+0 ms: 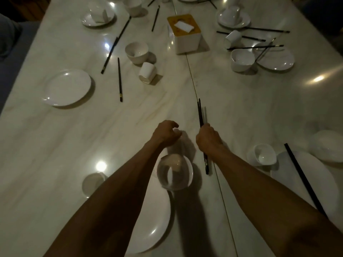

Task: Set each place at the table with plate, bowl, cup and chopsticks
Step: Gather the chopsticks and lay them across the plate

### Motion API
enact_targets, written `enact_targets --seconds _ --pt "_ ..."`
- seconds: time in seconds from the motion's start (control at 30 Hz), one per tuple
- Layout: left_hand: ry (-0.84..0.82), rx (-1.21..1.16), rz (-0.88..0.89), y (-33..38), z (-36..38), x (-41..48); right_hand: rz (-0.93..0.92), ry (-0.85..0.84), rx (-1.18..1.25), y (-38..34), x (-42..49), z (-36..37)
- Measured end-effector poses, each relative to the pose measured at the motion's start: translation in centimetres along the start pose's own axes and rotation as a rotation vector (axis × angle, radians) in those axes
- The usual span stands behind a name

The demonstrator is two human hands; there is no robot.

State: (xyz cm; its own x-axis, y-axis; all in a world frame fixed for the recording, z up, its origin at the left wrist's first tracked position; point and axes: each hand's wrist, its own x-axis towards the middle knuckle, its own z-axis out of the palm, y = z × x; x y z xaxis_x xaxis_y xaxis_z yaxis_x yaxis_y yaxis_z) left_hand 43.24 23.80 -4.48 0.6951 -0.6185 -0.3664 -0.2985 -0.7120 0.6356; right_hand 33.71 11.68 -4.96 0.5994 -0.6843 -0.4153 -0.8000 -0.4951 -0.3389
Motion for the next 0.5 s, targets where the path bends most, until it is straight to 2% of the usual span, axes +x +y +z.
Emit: enact_targets --seconds 0.1,0.27,0.43,0.5 --pt "0.017 -0.048 0.027 -0.1 -1.2 -2.5 -0.078 0.046 0.103 -1.3 -2.3 -2.3" --pt "0.126 -0.149 0.107 -0.2 -3.4 -8.5 -0.262 0.012 0.234 -5.0 -9.5 -3.9" --pt "0.359 -0.135 0.045 -4.0 -4.7 -15.7 -0.279 -0.110 0.288 -6.7 -17.5 2.0" --pt "0.377 -0.083 0.023 -7.0 -4.5 -18.9 -0.253 -0.204 0.250 -6.4 -20.3 5.4"
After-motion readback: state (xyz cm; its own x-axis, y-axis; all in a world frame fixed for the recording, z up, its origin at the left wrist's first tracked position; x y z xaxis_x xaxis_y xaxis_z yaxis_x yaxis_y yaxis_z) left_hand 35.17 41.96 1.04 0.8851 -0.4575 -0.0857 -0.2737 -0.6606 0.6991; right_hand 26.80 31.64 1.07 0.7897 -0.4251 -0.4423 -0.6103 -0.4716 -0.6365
